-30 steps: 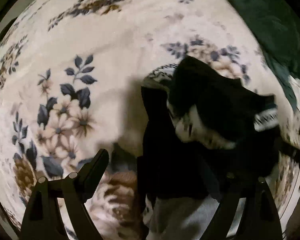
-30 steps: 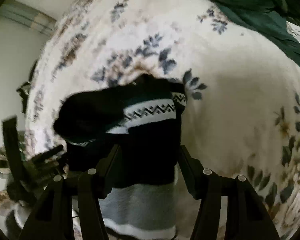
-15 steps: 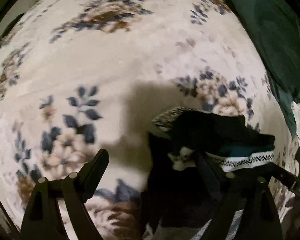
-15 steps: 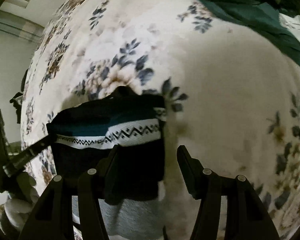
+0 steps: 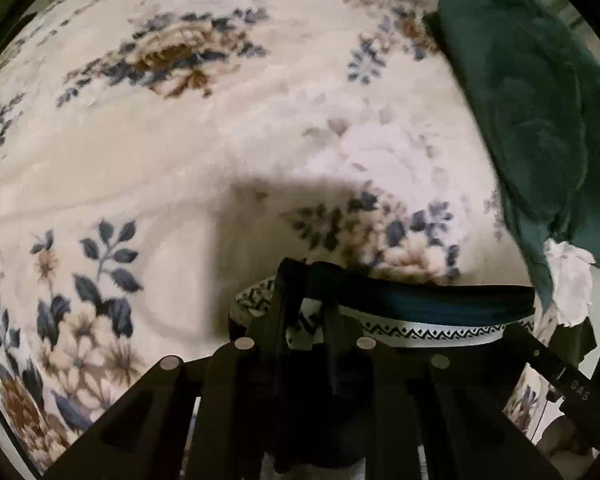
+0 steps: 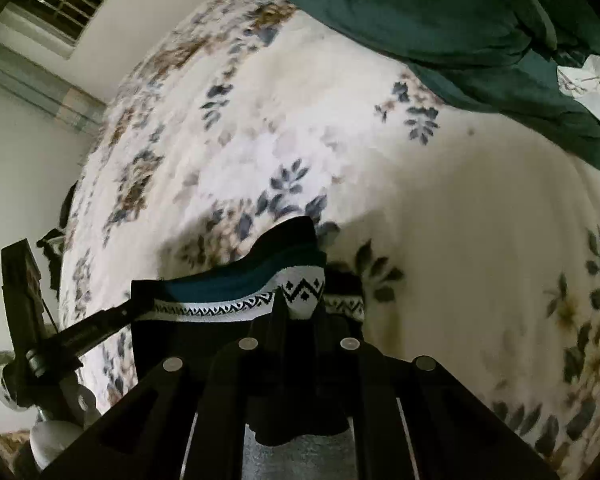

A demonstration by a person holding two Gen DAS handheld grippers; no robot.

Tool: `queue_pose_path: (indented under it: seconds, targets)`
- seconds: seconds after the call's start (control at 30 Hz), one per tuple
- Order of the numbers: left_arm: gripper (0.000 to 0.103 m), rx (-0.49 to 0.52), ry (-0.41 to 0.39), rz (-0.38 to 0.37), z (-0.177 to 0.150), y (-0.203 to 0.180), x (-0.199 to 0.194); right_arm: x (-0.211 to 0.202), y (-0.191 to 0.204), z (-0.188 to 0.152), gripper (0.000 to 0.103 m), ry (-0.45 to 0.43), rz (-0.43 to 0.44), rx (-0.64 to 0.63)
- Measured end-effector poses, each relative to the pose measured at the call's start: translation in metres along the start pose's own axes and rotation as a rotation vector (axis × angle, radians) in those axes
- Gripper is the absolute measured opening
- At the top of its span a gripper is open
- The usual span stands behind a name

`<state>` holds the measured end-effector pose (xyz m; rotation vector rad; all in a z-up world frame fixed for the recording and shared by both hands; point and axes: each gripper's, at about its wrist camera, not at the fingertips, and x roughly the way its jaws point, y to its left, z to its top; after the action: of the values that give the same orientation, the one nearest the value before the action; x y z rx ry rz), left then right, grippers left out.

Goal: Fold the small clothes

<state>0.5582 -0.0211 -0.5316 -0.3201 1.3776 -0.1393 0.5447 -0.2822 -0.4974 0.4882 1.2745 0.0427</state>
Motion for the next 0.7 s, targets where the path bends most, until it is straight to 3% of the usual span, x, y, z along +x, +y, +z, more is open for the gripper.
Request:
queue_pose_path:
  seconds: [0.1,0.13,0.2,0.27,0.3,0.4,0.53,0.7]
  targets:
    - [0.019,-0.03,0.104,-0.007,0.005,0.008,0.024,0.037,-0.016,0.004,0.012,0.153,-0.063,0.052]
    - [0.019,-0.046,0.115,-0.025,0.003,0.011,0.024,0.044,-0.025,0.004,0.015,0.199,-0.045,0.093]
    - [0.028,-0.079,0.111,-0.085,-0.001,0.021,0.014,0.036,-0.039,0.002,0.03,0.21,0.009,0.154]
    - [0.061,-0.111,0.129,-0.123,-0.01,0.034,-0.001,0.017,-0.046,-0.007,0.04,0.203,0.036,0.134]
    - [0.065,-0.128,0.122,-0.15,-0.018,0.041,-0.012,0.008,-0.048,-0.014,0.04,0.201,0.052,0.119]
    - [0.065,-0.184,0.1,-0.232,-0.053,0.06,-0.041,-0.02,-0.062,-0.051,0.043,0.235,0.096,0.099]
    - [0.065,-0.215,0.133,-0.235,-0.113,0.067,-0.061,-0.04,-0.078,-0.122,0.043,0.33,0.161,0.144]
    - [0.063,-0.219,0.185,-0.211,-0.169,0.058,-0.046,-0.027,-0.081,-0.18,0.043,0.415,0.228,0.232]
